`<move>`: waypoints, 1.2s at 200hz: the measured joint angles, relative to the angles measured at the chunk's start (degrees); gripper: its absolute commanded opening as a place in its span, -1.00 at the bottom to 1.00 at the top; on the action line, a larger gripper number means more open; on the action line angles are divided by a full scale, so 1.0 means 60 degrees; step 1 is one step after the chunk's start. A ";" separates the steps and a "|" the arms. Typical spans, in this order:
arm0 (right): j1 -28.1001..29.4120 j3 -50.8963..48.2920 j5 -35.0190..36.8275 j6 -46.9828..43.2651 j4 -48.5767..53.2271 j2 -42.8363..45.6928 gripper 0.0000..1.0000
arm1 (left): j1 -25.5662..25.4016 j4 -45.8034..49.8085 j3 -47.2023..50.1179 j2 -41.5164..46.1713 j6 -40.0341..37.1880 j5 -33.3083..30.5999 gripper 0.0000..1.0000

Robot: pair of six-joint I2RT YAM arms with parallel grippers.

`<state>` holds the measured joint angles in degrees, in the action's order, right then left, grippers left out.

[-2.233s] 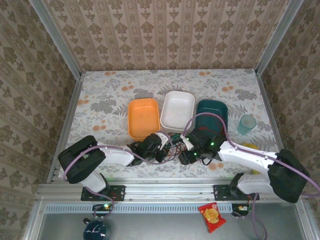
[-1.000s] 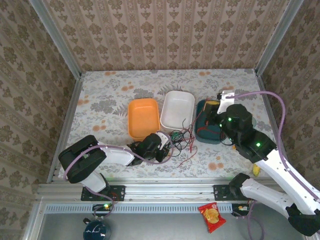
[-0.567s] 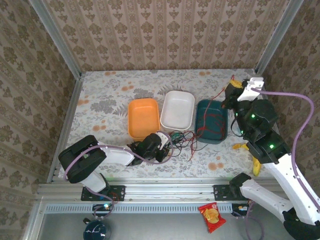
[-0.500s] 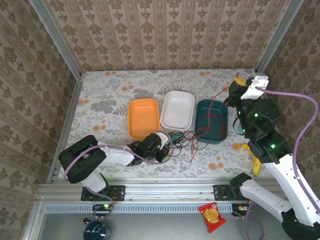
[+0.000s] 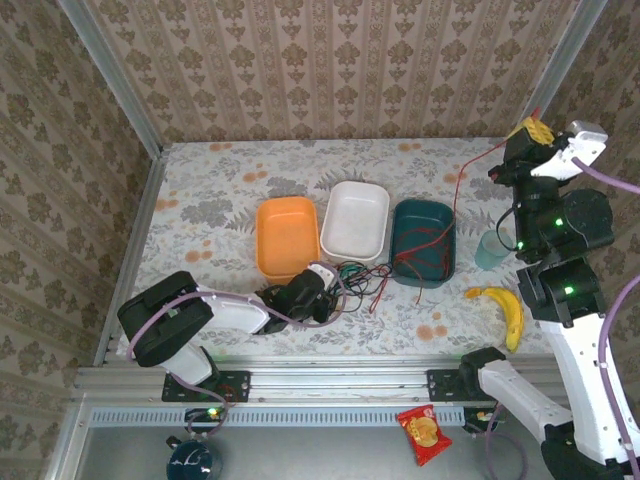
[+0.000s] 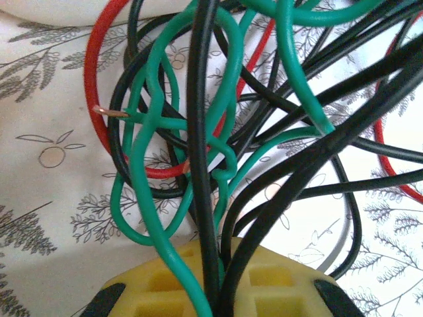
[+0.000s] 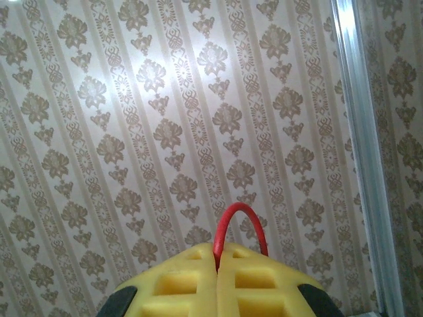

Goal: Untangle the cables

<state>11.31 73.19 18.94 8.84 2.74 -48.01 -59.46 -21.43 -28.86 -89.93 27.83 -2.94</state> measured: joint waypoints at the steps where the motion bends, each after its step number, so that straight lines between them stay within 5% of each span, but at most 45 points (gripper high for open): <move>1: -0.0029 0.0007 -0.0044 0.0025 0.0000 -0.0018 -1.00 | -0.0004 0.0004 0.0000 0.0000 0.0015 -0.0015 -1.00; 122: -0.2087 0.1290 -0.1144 0.0962 -0.0874 -0.1060 -1.00 | -0.0262 0.1381 -0.0721 -0.0441 0.3180 -0.1847 -1.00; 201: -0.3206 0.1985 -0.1253 0.1311 -0.1027 -0.1268 -1.00 | -0.0284 0.1468 -0.0780 -0.0510 0.4084 -0.2022 -1.00; 240: -0.3238 0.2215 -0.2623 0.1719 -0.0532 -0.1421 -1.00 | -0.0339 0.1424 -0.0776 -0.0510 0.3898 -0.2124 -1.00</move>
<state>-8.12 86.48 3.20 19.16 -0.45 -56.53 -61.49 -12.88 -33.52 -92.99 51.22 -15.68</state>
